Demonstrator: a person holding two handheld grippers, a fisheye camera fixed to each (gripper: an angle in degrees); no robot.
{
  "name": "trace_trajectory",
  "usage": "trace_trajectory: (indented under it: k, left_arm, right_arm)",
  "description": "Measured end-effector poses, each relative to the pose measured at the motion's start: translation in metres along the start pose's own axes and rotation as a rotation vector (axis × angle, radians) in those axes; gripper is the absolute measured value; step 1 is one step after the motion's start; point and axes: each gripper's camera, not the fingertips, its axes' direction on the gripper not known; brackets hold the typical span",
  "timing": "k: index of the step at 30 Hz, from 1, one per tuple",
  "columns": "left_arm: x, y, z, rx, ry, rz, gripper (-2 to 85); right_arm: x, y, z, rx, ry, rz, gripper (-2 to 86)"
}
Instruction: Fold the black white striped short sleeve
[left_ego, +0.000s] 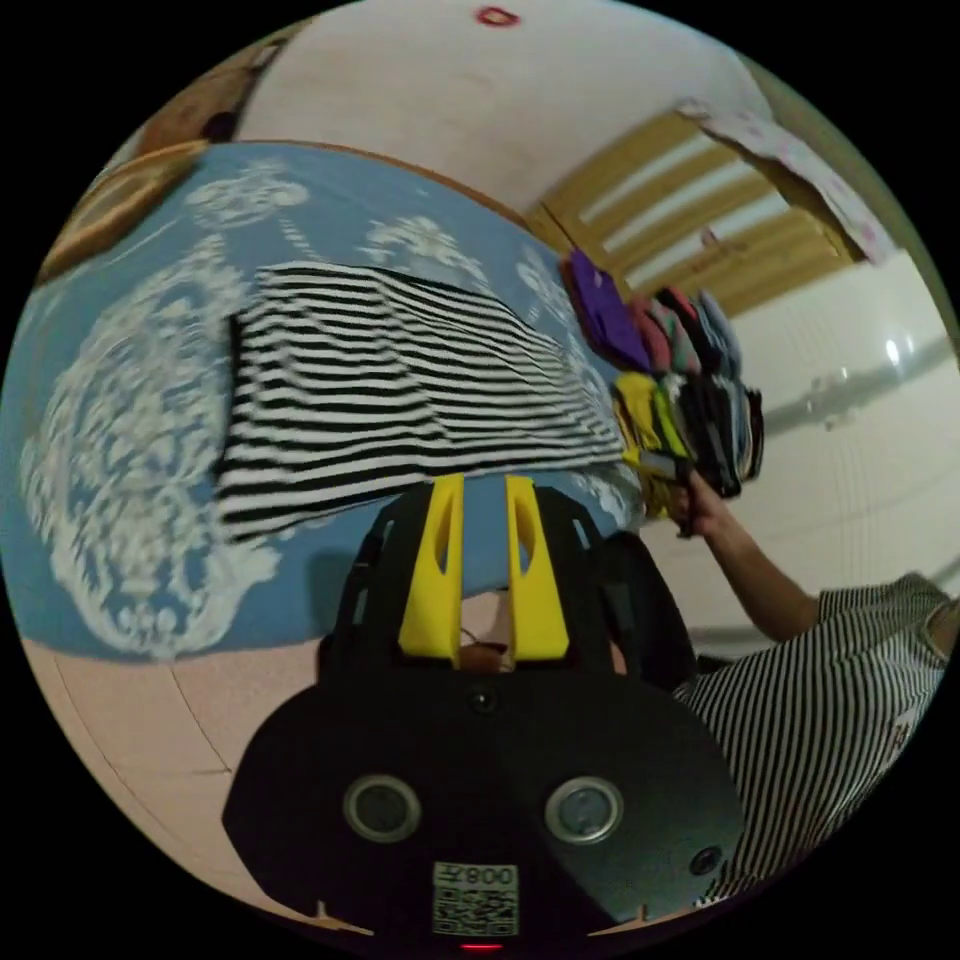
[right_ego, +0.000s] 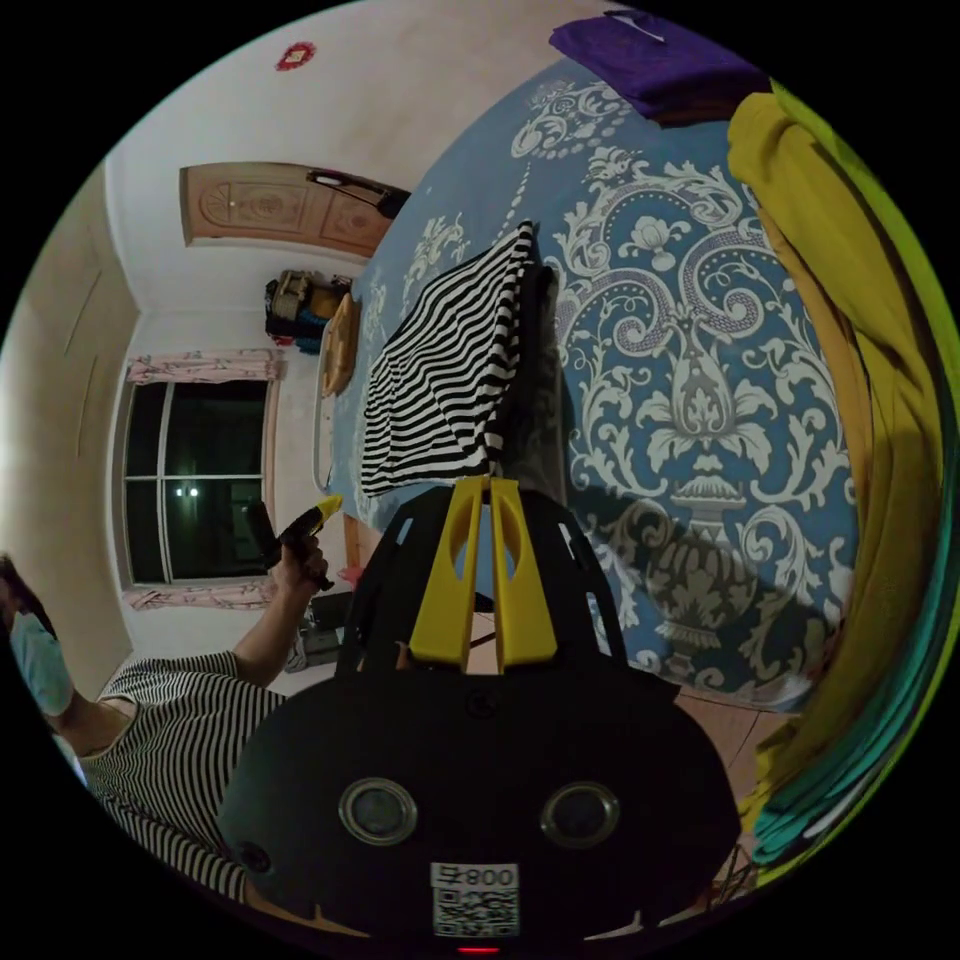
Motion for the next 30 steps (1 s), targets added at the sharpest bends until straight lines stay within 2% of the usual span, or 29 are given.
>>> trace_trajectory:
  k: [5,12,16,22,30]
  left_arm:
    - [0.113,-0.018,0.132,-0.149,0.061,0.332,10.4]
    - [0.215,-0.011,0.278,-0.272,-0.192,0.638,10.2]
    - [0.226,0.005,0.338,-0.319,-0.318,0.632,3.6]
    - [0.216,0.026,0.375,-0.290,-0.246,0.534,1.4]
    - [0.215,0.040,0.417,-0.304,-0.224,0.512,1.0]
  right_arm:
    - [-0.003,0.000,-0.010,0.021,-0.042,-0.016,0.9]
    - [-0.010,-0.008,-0.011,0.015,-0.067,-0.045,0.9]
    - [-0.010,-0.014,-0.005,-0.007,-0.062,-0.046,0.9]
    - [-0.011,-0.029,-0.003,0.036,0.034,-0.051,1.7]
    - [-0.024,-0.115,0.026,0.084,0.140,-0.047,7.9]
